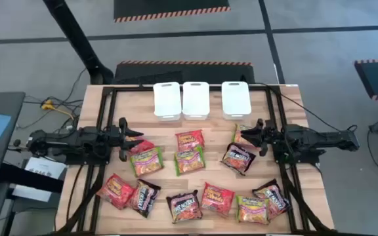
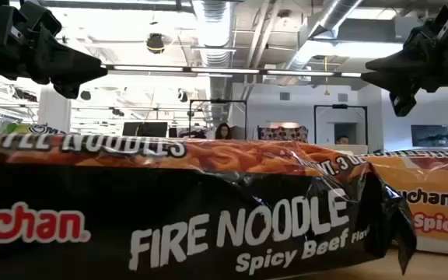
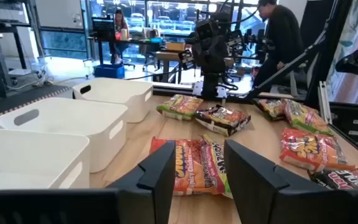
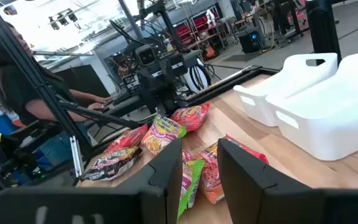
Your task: Sort Maruchan noodles
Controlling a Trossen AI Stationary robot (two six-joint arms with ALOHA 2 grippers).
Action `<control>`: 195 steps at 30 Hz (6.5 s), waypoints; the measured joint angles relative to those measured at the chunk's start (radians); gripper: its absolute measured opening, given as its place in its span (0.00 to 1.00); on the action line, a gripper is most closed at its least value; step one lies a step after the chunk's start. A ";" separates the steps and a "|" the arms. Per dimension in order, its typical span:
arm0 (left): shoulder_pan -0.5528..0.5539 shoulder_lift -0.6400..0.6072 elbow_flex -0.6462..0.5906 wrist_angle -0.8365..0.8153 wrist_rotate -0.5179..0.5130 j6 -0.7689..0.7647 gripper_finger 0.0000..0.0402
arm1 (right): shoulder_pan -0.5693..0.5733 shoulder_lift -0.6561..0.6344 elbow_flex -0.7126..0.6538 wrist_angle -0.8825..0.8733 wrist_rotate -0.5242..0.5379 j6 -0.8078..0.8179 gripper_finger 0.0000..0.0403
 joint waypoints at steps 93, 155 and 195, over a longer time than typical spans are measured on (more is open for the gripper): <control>0.000 0.000 0.000 0.000 -0.002 -0.024 0.31 | 0.000 0.000 0.000 0.003 0.000 0.000 0.31; 0.000 0.150 0.409 0.109 -0.291 -0.096 0.31 | 0.000 0.201 0.586 -0.277 0.188 0.088 0.52; 0.000 0.167 0.410 -0.027 -0.355 -0.184 0.31 | 0.075 1.059 0.631 -0.621 -0.237 0.449 0.45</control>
